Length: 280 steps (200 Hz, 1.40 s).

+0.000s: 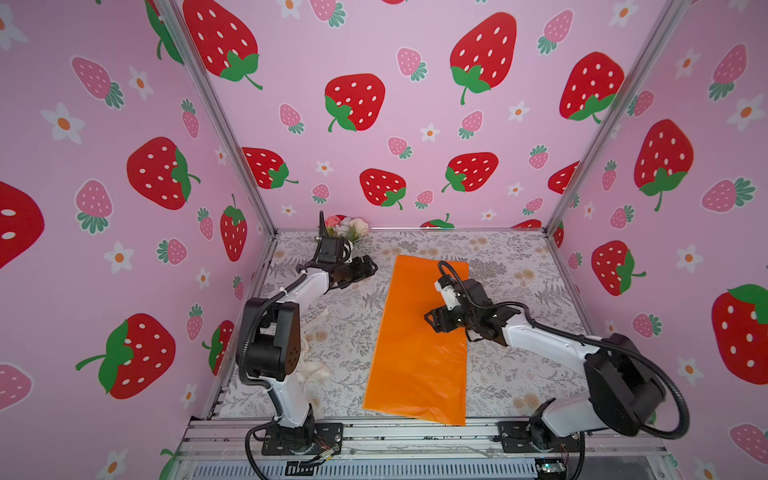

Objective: Tie the bouquet of fake flowers

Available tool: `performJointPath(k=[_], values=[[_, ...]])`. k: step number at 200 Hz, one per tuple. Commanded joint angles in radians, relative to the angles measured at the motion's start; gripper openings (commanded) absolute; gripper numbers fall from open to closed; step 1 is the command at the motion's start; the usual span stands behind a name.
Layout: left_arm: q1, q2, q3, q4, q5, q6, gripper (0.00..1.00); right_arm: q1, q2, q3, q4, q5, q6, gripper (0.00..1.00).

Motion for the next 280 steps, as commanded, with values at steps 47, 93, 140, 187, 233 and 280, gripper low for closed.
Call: performJointPath(k=[47, 93, 140, 187, 233, 280], values=[[-0.16, -0.194, -0.403, 0.099, 0.052, -0.099, 0.92, -0.236, -0.134, -0.278, 0.064, -0.155, 0.172, 0.7], [-0.19, -0.211, -0.493, 0.168, 0.063, -0.153, 0.92, -0.25, 0.002, -0.292, 0.247, -0.311, 0.177, 0.42], [-0.196, -0.176, -0.463, 0.186, 0.101, -0.171, 0.86, -0.259, 0.188, -0.156, 0.241, -0.314, 0.078, 0.12], [-0.195, -0.155, -0.469, 0.198, 0.075, -0.197, 0.85, -0.327, 0.38, -0.007, 0.213, -0.379, -0.014, 0.0], [-0.195, -0.119, -0.511, 0.34, 0.134, -0.28, 0.83, -0.334, 0.425, 0.021, 0.199, -0.386, -0.034, 0.0], [-0.196, -0.093, -0.511, 0.348, 0.128, -0.295, 0.77, -0.334, 0.425, 0.004, 0.214, -0.392, -0.02, 0.0]])
